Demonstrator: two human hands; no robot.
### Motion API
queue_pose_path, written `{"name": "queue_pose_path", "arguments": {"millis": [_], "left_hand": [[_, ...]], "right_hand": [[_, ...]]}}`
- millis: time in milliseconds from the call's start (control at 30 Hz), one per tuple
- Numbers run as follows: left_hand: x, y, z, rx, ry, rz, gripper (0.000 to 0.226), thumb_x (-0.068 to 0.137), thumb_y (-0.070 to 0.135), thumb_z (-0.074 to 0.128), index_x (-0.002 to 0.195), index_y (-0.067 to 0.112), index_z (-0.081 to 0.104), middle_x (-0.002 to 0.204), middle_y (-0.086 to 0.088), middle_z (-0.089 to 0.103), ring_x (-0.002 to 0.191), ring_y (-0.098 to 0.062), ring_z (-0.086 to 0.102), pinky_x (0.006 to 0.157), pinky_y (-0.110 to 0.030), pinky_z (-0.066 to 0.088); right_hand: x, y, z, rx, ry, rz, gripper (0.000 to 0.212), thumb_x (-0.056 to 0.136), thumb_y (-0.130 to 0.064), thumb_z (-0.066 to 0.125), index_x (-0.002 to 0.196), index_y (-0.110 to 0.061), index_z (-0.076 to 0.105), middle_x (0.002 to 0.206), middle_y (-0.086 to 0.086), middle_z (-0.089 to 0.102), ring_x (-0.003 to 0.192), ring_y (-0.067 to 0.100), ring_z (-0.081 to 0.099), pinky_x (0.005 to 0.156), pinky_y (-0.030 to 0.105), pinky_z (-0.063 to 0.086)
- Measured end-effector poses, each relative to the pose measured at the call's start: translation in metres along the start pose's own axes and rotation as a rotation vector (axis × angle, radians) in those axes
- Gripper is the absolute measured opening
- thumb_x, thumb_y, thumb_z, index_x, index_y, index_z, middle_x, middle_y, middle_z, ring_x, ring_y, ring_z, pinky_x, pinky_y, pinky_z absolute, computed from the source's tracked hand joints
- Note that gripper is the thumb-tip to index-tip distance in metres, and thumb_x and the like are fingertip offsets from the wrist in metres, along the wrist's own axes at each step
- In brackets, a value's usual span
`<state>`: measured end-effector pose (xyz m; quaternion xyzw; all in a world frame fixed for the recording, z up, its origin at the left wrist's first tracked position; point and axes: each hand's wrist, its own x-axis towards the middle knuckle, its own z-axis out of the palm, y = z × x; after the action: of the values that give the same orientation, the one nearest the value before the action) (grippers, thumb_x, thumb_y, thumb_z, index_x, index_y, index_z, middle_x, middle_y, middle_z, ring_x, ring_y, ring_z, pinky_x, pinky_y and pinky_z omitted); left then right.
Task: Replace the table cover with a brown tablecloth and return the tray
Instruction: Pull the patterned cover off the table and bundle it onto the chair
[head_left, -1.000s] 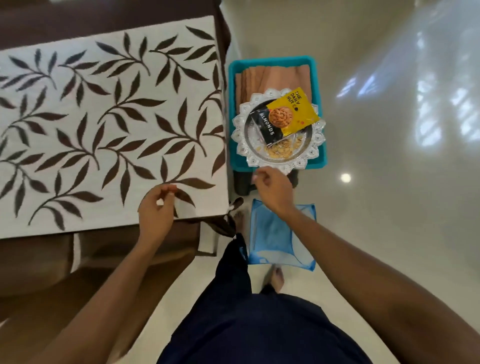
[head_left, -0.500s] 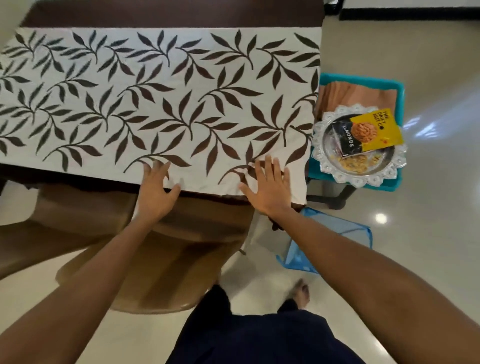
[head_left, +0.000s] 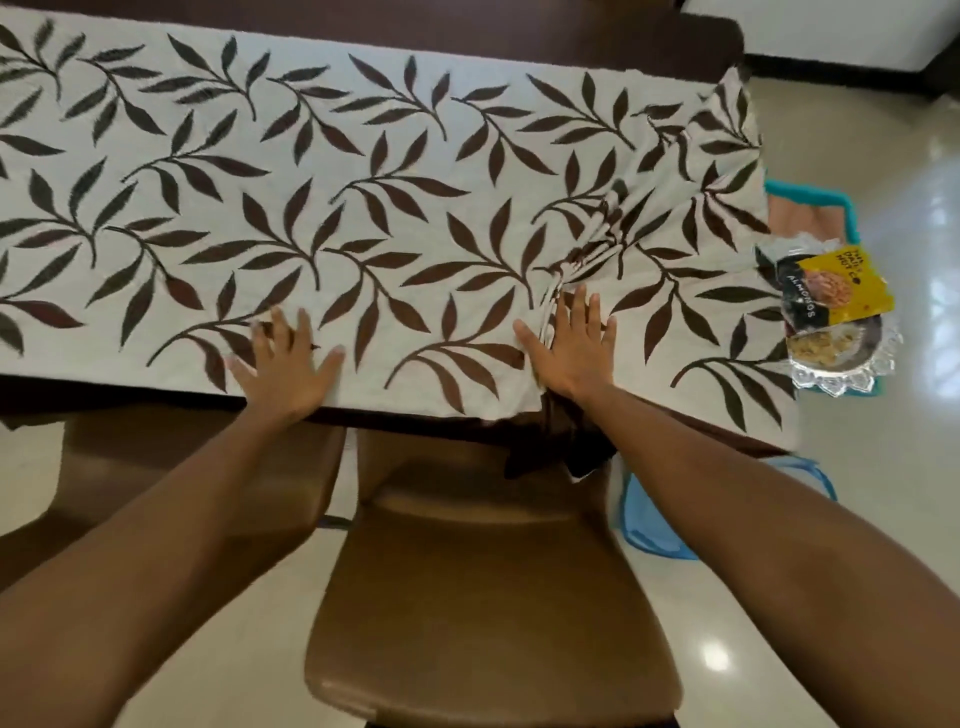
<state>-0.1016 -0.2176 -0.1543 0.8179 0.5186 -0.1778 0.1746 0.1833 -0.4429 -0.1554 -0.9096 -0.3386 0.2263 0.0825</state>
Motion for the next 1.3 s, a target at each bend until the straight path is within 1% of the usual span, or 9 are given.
{"name": "queue_pose_path", "arguments": {"millis": [233, 333, 467, 567, 700, 800, 933, 1067, 1300], "left_hand": [[-0.001, 0.001, -0.004, -0.07, -0.094, 0.027, 0.084, 0.091, 0.077, 0.011, 0.154, 0.033, -0.021, 0.158, 0.0, -0.037, 0.145, -0.028, -0.036, 0.108, -0.065, -0.024], [-0.001, 0.003, -0.008, -0.077, -0.116, 0.027, 0.084, 0.091, 0.078, 0.013, 0.154, 0.033, -0.022, 0.157, 0.0, -0.038, 0.144, -0.028, -0.037, 0.107, -0.065, -0.025], [0.0, 0.0, -0.012, -0.096, -0.149, 0.057, 0.084, 0.093, 0.075, 0.017, 0.154, 0.033, -0.024, 0.157, -0.001, -0.04, 0.143, -0.029, -0.038, 0.107, -0.065, -0.025], [0.0, -0.001, -0.01, -0.099, -0.146, 0.064, 0.084, 0.093, 0.075, 0.017, 0.153, 0.032, -0.025, 0.156, -0.001, -0.041, 0.143, -0.029, -0.037, 0.107, -0.064, -0.026], [0.0, 0.0, -0.007, -0.087, -0.129, 0.05, 0.084, 0.094, 0.075, 0.016, 0.153, 0.032, -0.026, 0.156, -0.001, -0.04, 0.143, -0.029, -0.037, 0.107, -0.063, -0.025], [0.003, 0.001, -0.005, -0.072, -0.11, 0.043, 0.084, 0.094, 0.074, 0.016, 0.152, 0.032, -0.026, 0.157, -0.001, -0.04, 0.144, -0.028, -0.037, 0.108, -0.063, -0.024], [0.005, 0.0, -0.002, -0.065, -0.1, 0.058, 0.082, 0.095, 0.073, 0.017, 0.152, 0.033, -0.027, 0.157, 0.0, -0.04, 0.144, -0.028, -0.037, 0.108, -0.062, -0.024], [0.005, -0.003, -0.001, -0.068, -0.059, 0.073, 0.076, 0.098, 0.066, 0.021, 0.155, 0.032, -0.017, 0.16, 0.002, -0.033, 0.147, -0.025, -0.032, 0.112, -0.061, -0.02], [-0.003, -0.062, -0.025, -0.276, 0.099, 0.316, 0.075, 0.094, 0.054, 0.041, 0.157, 0.015, 0.025, 0.161, -0.006, 0.03, 0.147, -0.022, 0.029, 0.118, -0.043, 0.027]], "right_hand": [[0.005, -0.154, 0.036, -0.125, -0.206, -0.222, 0.074, 0.105, -0.056, 0.019, 0.161, -0.009, 0.006, 0.168, 0.012, -0.012, 0.155, 0.028, -0.013, 0.123, 0.052, -0.009], [0.006, -0.194, 0.044, -0.07, -0.276, -0.443, 0.068, 0.104, -0.057, 0.022, 0.157, -0.016, 0.031, 0.167, 0.014, 0.018, 0.154, 0.029, 0.013, 0.124, 0.054, 0.009], [0.002, -0.174, 0.034, 0.224, 0.148, -0.474, 0.05, 0.101, -0.051, 0.033, 0.115, -0.018, 0.068, 0.114, 0.003, 0.069, 0.107, 0.023, 0.061, 0.093, 0.048, 0.049], [0.01, -0.126, 0.025, 0.091, 0.406, -0.158, 0.058, 0.097, -0.06, 0.037, 0.136, -0.022, 0.058, 0.137, 0.008, 0.059, 0.129, 0.027, 0.052, 0.107, 0.051, 0.043], [0.031, -0.091, 0.018, 0.216, 0.189, 0.279, 0.09, 0.088, -0.084, 0.023, 0.16, -0.029, 0.02, 0.168, 0.015, 0.007, 0.155, 0.033, 0.0, 0.124, 0.055, 0.001], [0.05, -0.124, 0.023, 0.232, 0.143, 0.125, 0.104, 0.081, -0.092, 0.019, 0.162, -0.028, 0.01, 0.168, 0.016, 0.002, 0.156, 0.032, -0.005, 0.122, 0.053, -0.005], [0.067, -0.222, 0.027, 0.436, -0.022, -0.078, 0.114, 0.074, -0.097, 0.03, 0.161, -0.024, 0.015, 0.164, 0.012, 0.027, 0.151, 0.032, 0.025, 0.121, 0.057, 0.022], [0.062, -0.275, 0.043, 0.295, -0.267, -0.315, 0.112, 0.082, -0.07, 0.065, 0.162, -0.026, -0.001, 0.169, 0.009, 0.011, 0.156, 0.027, 0.007, 0.124, 0.051, 0.013], [0.054, -0.273, 0.071, 0.167, -0.086, -0.322, 0.083, 0.096, -0.027, 0.054, 0.162, -0.026, 0.004, 0.169, 0.009, 0.005, 0.156, 0.024, 0.0, 0.125, 0.047, 0.004]]}}
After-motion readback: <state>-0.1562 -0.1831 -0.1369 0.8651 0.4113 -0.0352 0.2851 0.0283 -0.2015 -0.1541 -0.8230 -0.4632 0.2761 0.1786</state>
